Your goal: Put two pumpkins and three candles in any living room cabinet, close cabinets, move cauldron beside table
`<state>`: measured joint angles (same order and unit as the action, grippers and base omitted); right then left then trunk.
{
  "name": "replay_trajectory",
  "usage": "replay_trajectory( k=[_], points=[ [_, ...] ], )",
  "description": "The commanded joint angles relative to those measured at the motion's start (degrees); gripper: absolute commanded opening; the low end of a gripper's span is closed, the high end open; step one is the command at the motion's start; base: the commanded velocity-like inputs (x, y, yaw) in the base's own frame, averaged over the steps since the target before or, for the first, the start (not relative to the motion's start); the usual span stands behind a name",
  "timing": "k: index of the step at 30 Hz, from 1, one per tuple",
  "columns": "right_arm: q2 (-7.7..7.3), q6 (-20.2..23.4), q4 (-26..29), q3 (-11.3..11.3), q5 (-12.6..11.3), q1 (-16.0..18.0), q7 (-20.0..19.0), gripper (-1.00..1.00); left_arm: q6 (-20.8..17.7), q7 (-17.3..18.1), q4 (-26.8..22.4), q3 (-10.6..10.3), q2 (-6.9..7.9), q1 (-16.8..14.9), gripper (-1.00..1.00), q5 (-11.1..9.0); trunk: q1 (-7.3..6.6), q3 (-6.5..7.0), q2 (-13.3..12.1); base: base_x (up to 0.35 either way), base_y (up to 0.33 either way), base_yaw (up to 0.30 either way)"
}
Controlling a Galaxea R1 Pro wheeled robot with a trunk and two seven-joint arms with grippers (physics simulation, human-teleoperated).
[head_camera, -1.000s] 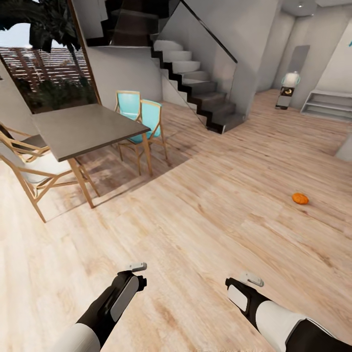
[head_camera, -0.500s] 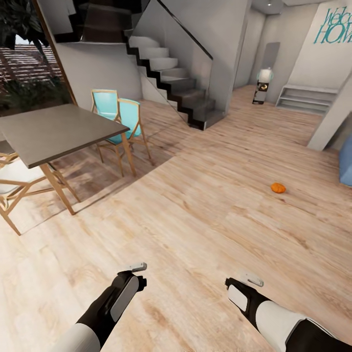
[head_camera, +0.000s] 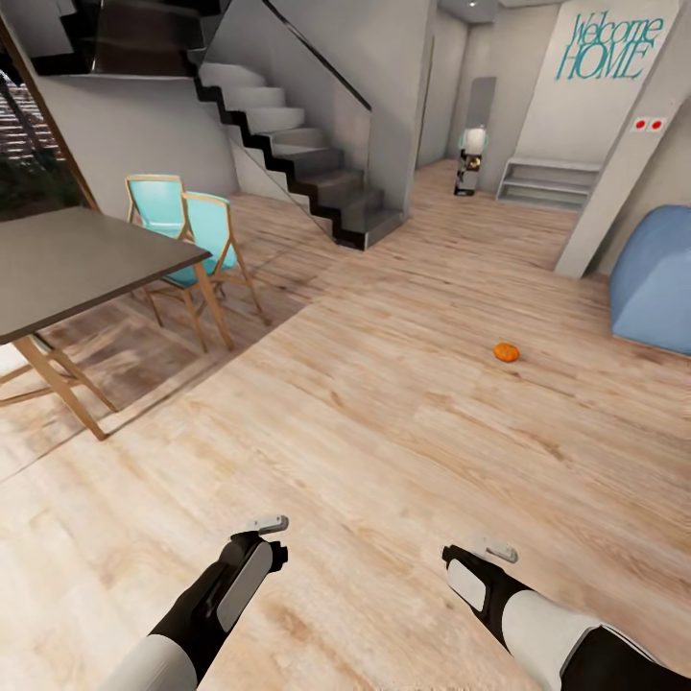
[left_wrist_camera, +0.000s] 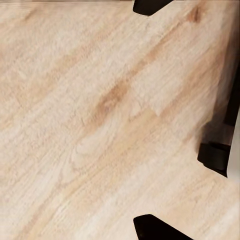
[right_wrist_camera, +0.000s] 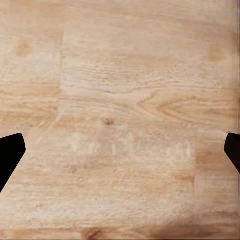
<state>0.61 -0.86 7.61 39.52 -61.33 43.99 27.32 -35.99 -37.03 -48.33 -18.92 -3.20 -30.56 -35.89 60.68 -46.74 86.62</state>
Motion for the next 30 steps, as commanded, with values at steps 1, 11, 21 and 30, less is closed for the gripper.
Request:
replay_trajectory(
  k=[1,11,21,30],
  points=[
    [0.00,-0.1,0.0,0.5,-0.5,0.0,0.3,1.00,0.0,-0.6,-0.1,-0.2,0.04,0.0,1.00,-0.6,0.00,-0.09,0.0,0.000,0.000,-0.247],
    [0.00,-0.1,0.0,0.5,-0.5,0.0,0.4,1.00,-0.1,-0.6,-0.1,-0.2,0.04,0.0,1.00,-0.6,0.00,-0.55,0.0,0.000,0.000,-0.247],
    [0.00,-0.2,0.0,0.5,-0.5,0.0,0.3,1.00,-0.1,-0.6,-0.1,-0.2,0.04,0.0,1.00,-0.6,0.00,-1.00,0.0,0.000,0.000,-0.246],
    [0.00,-0.2,0.0,0.5,-0.5,0.0,0.3,1.00,-0.1,-0.6,-0.1,-0.2,0.04,0.0,1.00,-0.6,0.00,-1.21,0.0,0.000,0.000,-0.237]
  ],
)
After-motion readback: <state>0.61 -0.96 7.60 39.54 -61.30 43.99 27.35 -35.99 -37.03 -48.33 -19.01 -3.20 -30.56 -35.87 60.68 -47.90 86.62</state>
